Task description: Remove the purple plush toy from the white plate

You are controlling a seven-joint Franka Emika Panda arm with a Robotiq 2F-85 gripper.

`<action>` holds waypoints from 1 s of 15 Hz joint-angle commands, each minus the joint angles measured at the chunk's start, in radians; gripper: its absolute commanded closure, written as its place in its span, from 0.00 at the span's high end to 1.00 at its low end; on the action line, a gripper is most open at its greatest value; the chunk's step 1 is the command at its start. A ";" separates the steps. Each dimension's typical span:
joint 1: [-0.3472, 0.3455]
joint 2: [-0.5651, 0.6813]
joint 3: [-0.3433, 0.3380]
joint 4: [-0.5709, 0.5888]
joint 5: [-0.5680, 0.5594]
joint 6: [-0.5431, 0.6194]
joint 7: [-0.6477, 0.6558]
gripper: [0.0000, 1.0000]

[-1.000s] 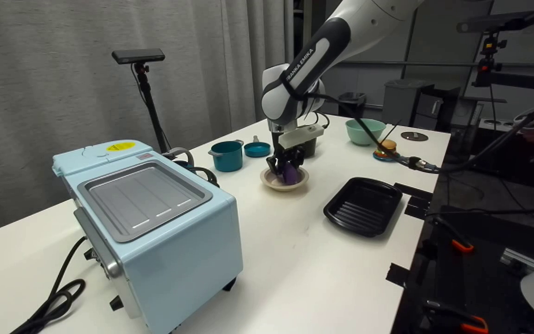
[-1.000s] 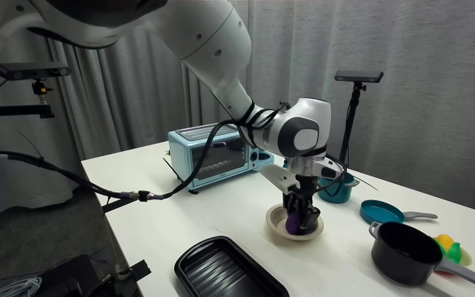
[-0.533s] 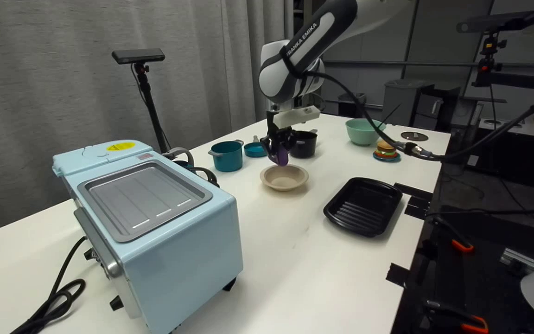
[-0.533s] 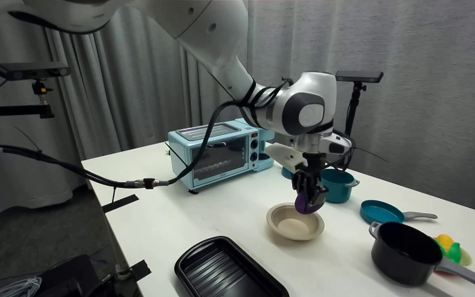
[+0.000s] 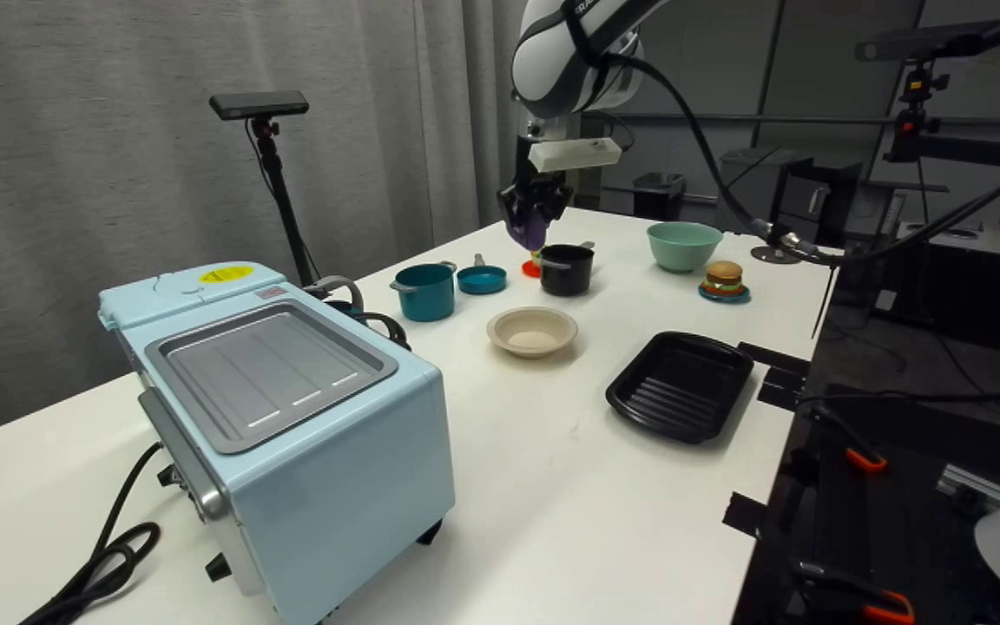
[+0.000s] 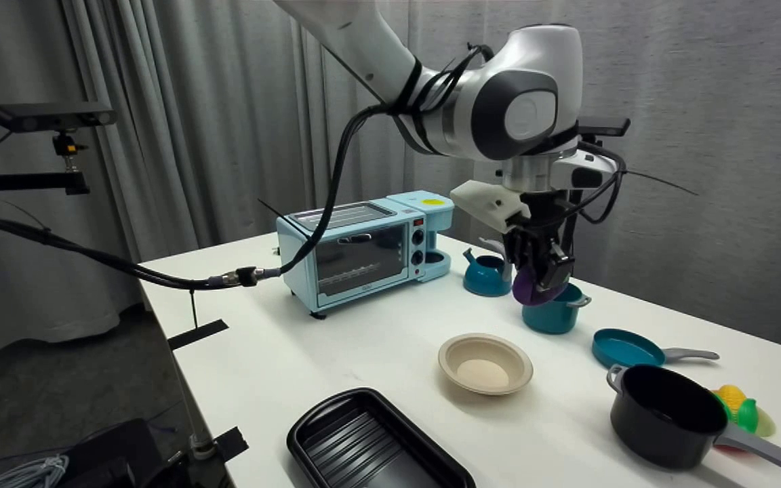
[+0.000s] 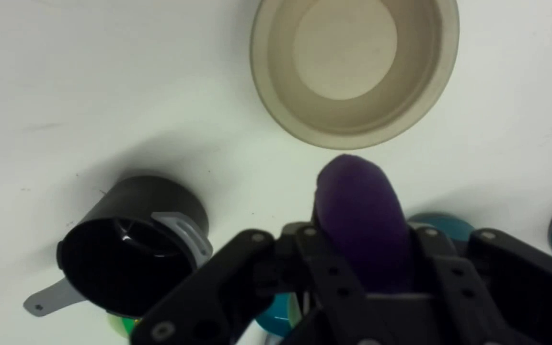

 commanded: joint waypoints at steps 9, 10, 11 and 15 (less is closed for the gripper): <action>-0.184 -0.126 -0.052 -0.301 0.058 0.094 -0.163 0.06; -0.198 -0.116 -0.060 -0.315 0.062 0.098 -0.176 0.06; -0.212 -0.104 -0.067 -0.329 0.064 0.104 -0.186 0.06; -0.256 -0.053 -0.089 -0.371 0.076 0.117 -0.209 0.06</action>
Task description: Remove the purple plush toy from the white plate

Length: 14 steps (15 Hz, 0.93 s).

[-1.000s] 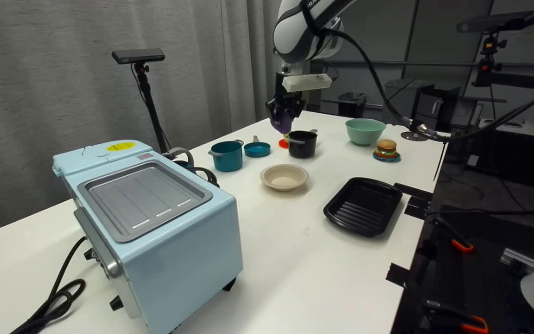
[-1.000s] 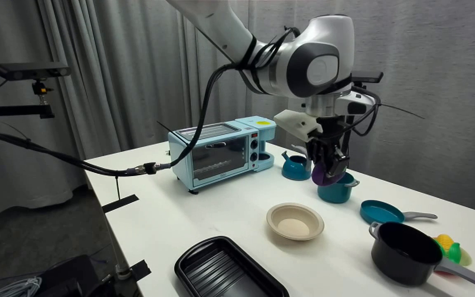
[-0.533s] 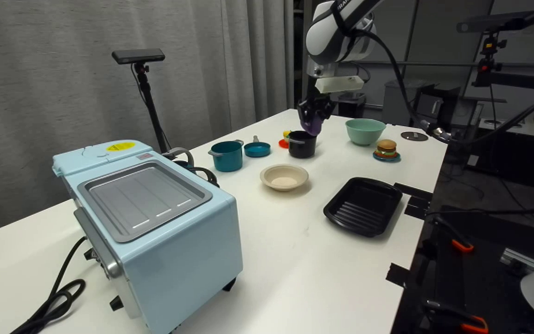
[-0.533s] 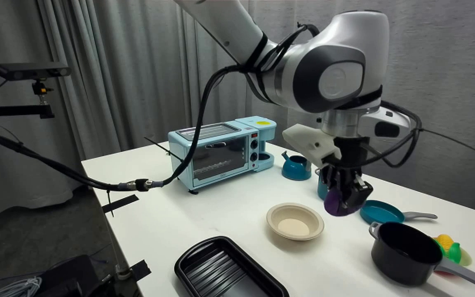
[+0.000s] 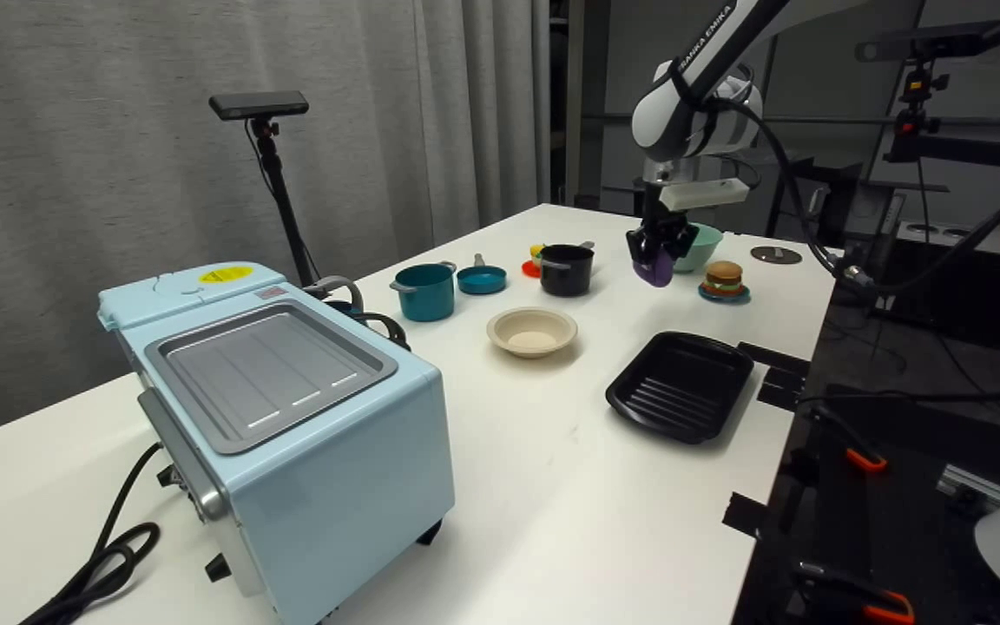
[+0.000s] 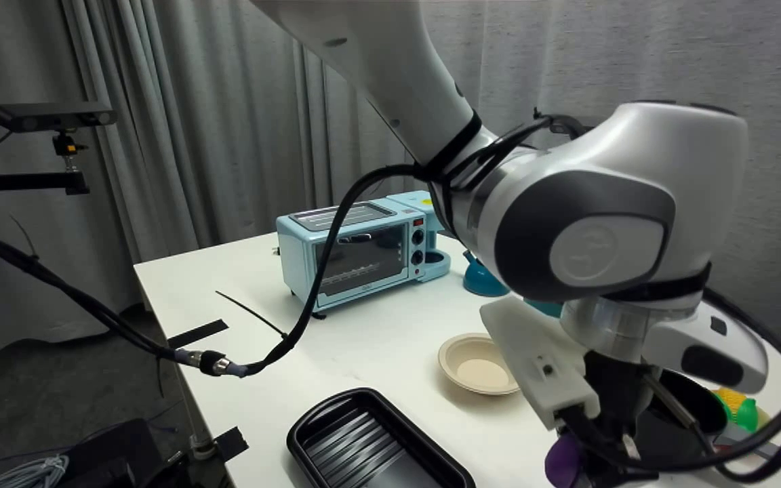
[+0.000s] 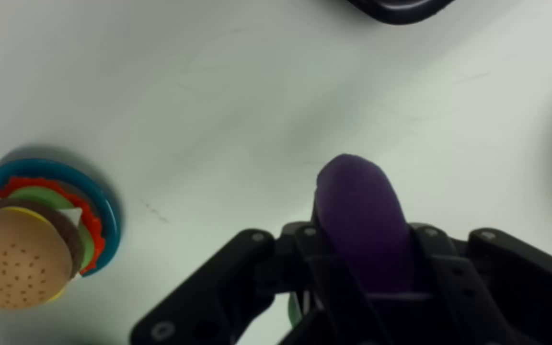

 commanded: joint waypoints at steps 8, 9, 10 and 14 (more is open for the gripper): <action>-0.041 0.146 -0.004 -0.023 0.056 0.056 -0.001 0.48; -0.040 0.145 -0.002 -0.023 0.063 0.056 0.004 0.49; -0.038 0.136 -0.002 -0.026 0.069 0.052 0.011 0.55; -0.034 0.092 -0.001 -0.044 0.092 0.044 0.017 0.85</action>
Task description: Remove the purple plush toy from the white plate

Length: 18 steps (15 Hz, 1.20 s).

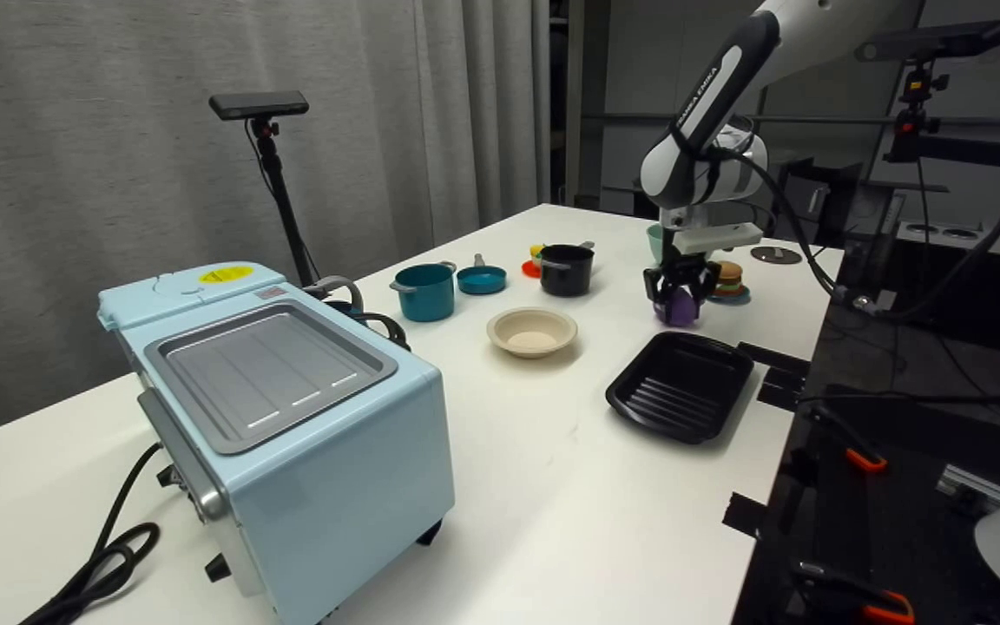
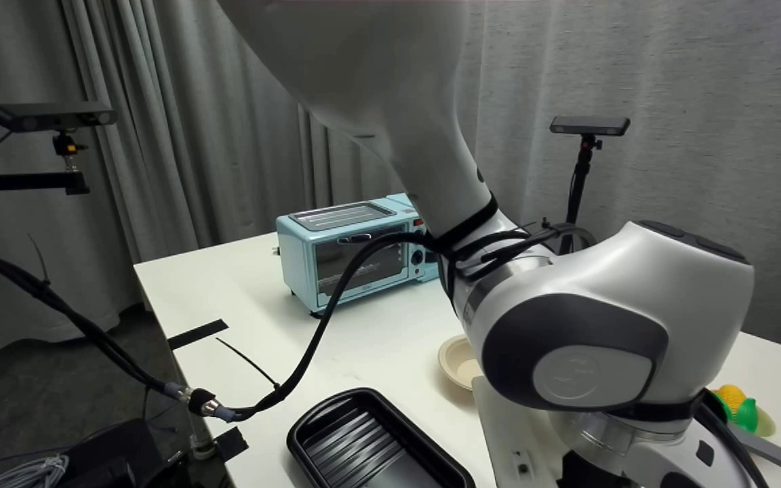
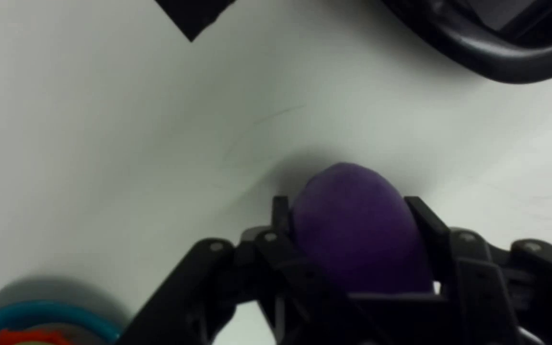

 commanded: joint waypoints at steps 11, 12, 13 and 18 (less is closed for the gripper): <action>0.005 -0.224 -0.013 -0.073 0.040 0.010 -0.005 1.00; 0.006 -0.239 -0.014 -0.081 0.039 0.013 -0.005 1.00; 0.007 -0.253 -0.016 -0.085 0.041 0.009 -0.003 1.00; 0.012 -0.249 -0.021 -0.067 0.023 -0.003 0.001 1.00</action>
